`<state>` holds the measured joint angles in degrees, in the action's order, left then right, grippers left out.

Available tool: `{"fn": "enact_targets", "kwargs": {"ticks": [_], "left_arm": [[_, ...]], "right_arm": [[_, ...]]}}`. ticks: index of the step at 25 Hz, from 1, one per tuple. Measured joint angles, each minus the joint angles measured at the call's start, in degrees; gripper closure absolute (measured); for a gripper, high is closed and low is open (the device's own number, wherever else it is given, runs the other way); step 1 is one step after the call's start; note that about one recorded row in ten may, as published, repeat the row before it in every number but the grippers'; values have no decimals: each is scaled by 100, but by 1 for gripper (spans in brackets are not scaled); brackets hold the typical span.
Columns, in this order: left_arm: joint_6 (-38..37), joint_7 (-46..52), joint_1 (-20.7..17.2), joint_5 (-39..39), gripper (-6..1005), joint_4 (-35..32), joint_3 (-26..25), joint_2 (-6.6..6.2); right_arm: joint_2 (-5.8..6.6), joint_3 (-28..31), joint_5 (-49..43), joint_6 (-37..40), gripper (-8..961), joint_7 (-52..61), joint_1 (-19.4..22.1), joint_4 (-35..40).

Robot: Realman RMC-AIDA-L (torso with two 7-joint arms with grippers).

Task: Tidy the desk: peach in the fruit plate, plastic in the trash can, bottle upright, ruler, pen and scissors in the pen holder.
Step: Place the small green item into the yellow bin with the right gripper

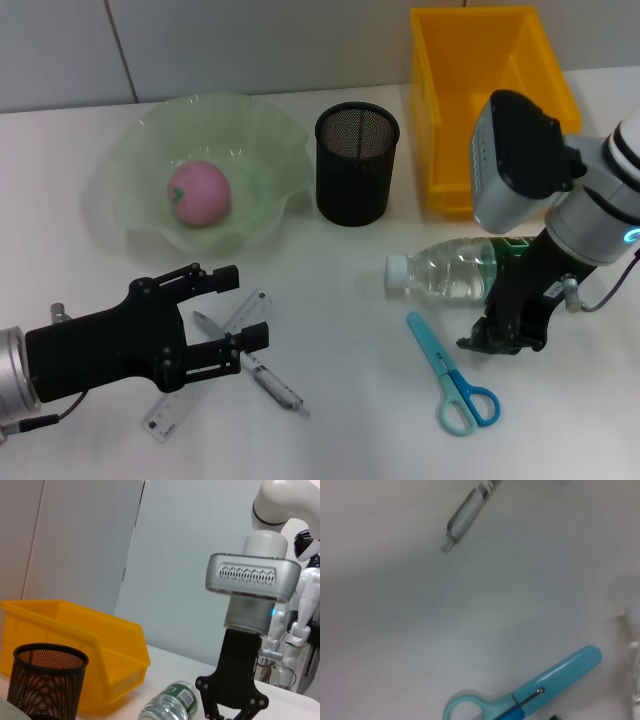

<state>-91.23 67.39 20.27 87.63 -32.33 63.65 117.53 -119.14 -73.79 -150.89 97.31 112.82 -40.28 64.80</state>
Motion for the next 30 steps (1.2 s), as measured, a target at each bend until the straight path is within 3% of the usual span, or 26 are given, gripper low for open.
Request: {"fn": "enact_targets", "kwargs": {"ticks": [15, 22, 24, 30], "left_arm": [[-21, -51, 12, 0, 190, 9, 25, 11], [-26, -55, 20, 0, 191, 9, 24, 17], [-26, -78, 21, 0, 191, 8, 24, 22], [-26, -121, 21, 0, 191, 9, 24, 25]], "right_arm": [[27, 1018, 684, 585, 903, -231, 9, 441], [116, 2324, 1521, 690, 902, -717, 37, 322], [200, 2960, 2169, 629, 902, -998, 118, 61], [365, 3793, 3234, 295, 902, -1418, 253, -664]]}}
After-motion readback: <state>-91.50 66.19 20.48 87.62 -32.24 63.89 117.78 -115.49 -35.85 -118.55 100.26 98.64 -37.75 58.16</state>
